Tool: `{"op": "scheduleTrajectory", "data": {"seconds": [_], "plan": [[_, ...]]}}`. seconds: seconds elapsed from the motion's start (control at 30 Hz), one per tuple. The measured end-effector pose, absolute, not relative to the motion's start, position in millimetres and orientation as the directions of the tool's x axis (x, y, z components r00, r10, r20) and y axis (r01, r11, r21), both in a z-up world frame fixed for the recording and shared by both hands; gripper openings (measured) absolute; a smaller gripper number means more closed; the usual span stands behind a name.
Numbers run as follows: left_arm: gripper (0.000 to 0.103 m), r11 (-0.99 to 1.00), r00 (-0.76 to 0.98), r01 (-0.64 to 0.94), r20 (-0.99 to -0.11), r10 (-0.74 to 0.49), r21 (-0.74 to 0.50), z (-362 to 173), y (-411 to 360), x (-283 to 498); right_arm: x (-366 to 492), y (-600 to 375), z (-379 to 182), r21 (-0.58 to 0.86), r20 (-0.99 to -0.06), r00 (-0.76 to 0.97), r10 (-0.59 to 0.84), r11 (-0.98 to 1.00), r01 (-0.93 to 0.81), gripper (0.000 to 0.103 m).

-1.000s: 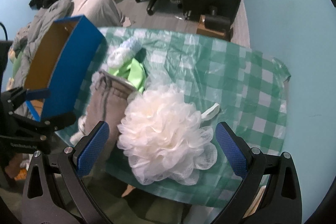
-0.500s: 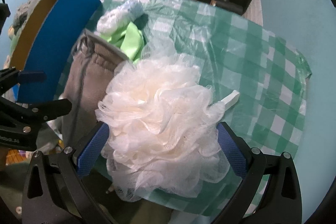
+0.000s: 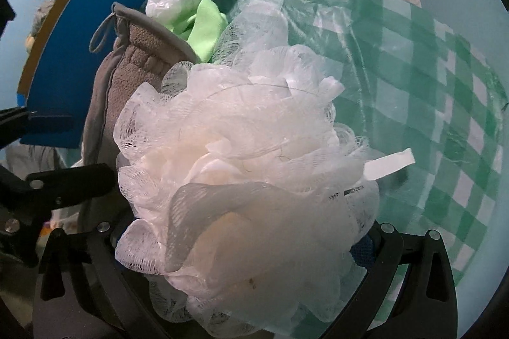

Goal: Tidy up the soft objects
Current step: 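Lower the left tool onto the grey mitten while the right tool reaches the white bath puff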

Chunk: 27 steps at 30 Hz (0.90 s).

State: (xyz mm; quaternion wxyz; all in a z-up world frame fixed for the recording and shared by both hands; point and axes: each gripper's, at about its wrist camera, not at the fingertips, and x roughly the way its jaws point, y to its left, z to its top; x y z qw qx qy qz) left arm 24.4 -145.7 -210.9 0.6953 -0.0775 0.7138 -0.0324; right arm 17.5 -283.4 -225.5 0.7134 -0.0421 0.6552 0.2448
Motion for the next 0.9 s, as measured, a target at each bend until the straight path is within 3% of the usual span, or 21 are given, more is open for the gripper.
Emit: {"op": "scheduleTrajectory", "data": {"seconds": [0.23, 0.4, 0.47, 0.73, 0.9], "plan": [[0.100, 0.993, -0.048, -0.066, -0.993, -0.106, -0.103, -230, -160, 35, 15, -296, -234, 0.312, -0.938, 0.006, 0.346, 0.854, -0.416, 0.088], [0.099, 0.989, -0.044, -0.078, -0.990, -0.133, -0.129, -241, -159, 38, 15, -309, -234, 0.324, -0.931, 0.017, 0.364, 0.849, -0.417, 0.079], [0.083, 0.985, -0.038, -0.084, -0.988, -0.152, -0.149, -242, -158, 40, 13, -309, -234, 0.323, -0.929, 0.027, 0.368, 0.848, -0.421, 0.074], [0.041, 0.977, 0.009, -0.045, -0.978, -0.206, -0.206, -227, -143, 33, 4, -318, -212, 0.306, -0.925, 0.084, 0.371, 0.856, -0.416, 0.061], [0.036, 0.975, 0.044, 0.012, -0.974, -0.223, -0.222, -201, -138, 27, -2, -315, -190, 0.285, -0.926, 0.118, 0.359, 0.867, -0.408, 0.060]]}}
